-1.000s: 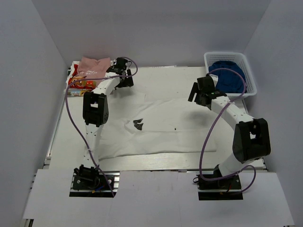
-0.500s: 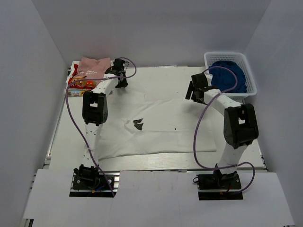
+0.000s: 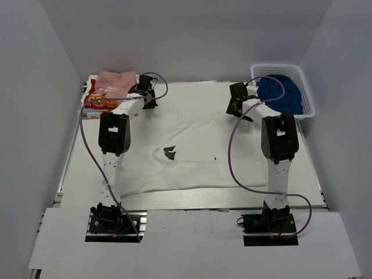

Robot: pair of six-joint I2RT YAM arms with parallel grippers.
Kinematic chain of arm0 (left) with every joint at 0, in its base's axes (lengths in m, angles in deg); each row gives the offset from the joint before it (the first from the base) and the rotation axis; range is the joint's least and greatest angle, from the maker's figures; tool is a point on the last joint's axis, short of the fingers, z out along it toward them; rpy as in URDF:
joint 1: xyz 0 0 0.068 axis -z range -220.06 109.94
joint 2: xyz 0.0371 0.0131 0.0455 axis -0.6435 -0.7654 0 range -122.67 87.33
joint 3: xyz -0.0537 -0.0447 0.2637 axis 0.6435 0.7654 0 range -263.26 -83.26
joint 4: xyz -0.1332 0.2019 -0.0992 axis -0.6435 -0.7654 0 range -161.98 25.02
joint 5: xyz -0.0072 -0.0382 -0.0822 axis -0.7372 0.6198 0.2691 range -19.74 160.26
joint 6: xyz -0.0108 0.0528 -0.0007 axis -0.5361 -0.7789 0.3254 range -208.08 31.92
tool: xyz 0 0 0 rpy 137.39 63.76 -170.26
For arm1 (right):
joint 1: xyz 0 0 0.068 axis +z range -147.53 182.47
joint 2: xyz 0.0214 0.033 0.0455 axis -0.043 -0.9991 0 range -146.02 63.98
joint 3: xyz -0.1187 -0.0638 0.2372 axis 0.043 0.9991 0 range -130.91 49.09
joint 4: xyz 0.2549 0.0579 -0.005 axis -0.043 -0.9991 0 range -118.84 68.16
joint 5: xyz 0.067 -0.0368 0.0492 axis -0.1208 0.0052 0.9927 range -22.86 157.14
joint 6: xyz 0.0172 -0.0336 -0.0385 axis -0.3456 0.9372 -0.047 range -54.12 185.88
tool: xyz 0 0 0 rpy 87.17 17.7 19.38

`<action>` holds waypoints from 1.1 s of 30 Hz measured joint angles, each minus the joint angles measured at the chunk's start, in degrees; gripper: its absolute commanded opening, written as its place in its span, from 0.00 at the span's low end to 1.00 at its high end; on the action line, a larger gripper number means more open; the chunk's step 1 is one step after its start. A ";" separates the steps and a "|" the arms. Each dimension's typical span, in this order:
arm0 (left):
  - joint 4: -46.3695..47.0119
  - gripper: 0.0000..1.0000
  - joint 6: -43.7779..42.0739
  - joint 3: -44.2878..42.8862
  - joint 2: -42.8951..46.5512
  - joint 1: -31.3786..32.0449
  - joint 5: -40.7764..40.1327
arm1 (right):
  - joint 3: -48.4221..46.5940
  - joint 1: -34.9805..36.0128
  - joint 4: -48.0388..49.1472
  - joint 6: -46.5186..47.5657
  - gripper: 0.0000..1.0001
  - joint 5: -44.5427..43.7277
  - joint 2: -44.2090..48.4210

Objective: Fold and stack the t-shirts

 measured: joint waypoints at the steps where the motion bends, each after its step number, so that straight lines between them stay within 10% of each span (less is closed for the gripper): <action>1: 0.57 0.00 -0.20 0.92 0.50 0.00 0.20 | -0.61 -0.26 -0.28 -0.13 0.90 -0.48 -0.42; 13: 2.01 0.00 -1.25 5.18 3.08 0.00 0.92 | -4.35 -1.42 -3.21 -0.94 0.81 -1.79 -3.74; 21: 2.71 0.00 -1.31 12.33 8.39 0.00 1.86 | -3.91 -1.38 -3.17 -1.55 0.44 -1.07 -4.50; 25: 3.85 0.00 -1.31 14.71 11.37 0.00 2.75 | -3.48 -1.31 -2.49 -1.22 0.04 -1.05 -4.48; 33: 5.99 0.00 -0.15 25.27 20.81 0.52 3.39 | 3.13 -1.01 -1.25 -0.37 0.00 -0.61 -0.07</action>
